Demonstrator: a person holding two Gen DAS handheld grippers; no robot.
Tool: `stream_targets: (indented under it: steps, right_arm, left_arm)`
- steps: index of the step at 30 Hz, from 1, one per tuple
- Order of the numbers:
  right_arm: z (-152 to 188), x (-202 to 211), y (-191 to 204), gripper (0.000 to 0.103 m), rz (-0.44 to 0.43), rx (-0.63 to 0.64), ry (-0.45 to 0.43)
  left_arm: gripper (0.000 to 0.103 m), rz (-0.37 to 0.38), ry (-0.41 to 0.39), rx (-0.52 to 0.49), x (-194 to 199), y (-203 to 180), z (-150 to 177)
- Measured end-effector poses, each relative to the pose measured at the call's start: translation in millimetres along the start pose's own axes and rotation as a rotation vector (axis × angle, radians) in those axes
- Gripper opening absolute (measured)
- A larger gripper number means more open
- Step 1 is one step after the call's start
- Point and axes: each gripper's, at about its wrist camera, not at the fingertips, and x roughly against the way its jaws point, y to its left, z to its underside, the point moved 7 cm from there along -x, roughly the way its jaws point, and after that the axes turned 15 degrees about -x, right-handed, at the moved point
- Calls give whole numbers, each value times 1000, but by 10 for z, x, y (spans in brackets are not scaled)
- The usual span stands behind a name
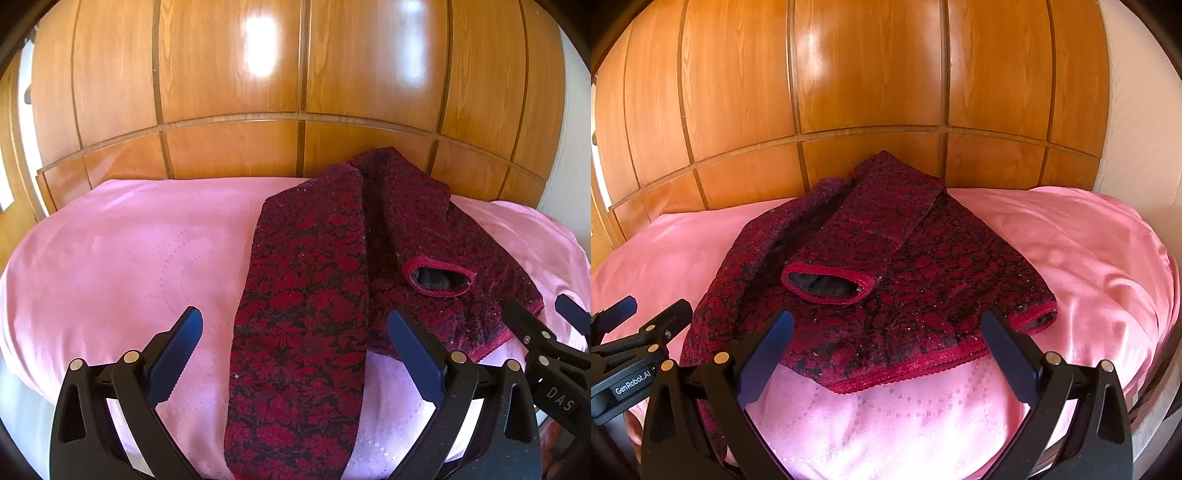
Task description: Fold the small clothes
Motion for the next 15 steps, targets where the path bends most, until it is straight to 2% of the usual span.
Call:
stream_targets:
  steps: [5,9,11,15]
  right_arm:
    - [-72,-148,35,101,-65,34,38]
    - [-134,-317,150,101,-125,101,56]
    - [-162,-421,224,101,-127,157,43]
    - [-130,-739,383,93,-137,272,81]
  left_arm:
    - [99,42,18,-124,-200,5,-13]
    - [99,154,48,-159,-261,-23,117]
    - [99,207,64,-198,-266,-113,234]
    - [99,267,91,-248,-296,-290,407]
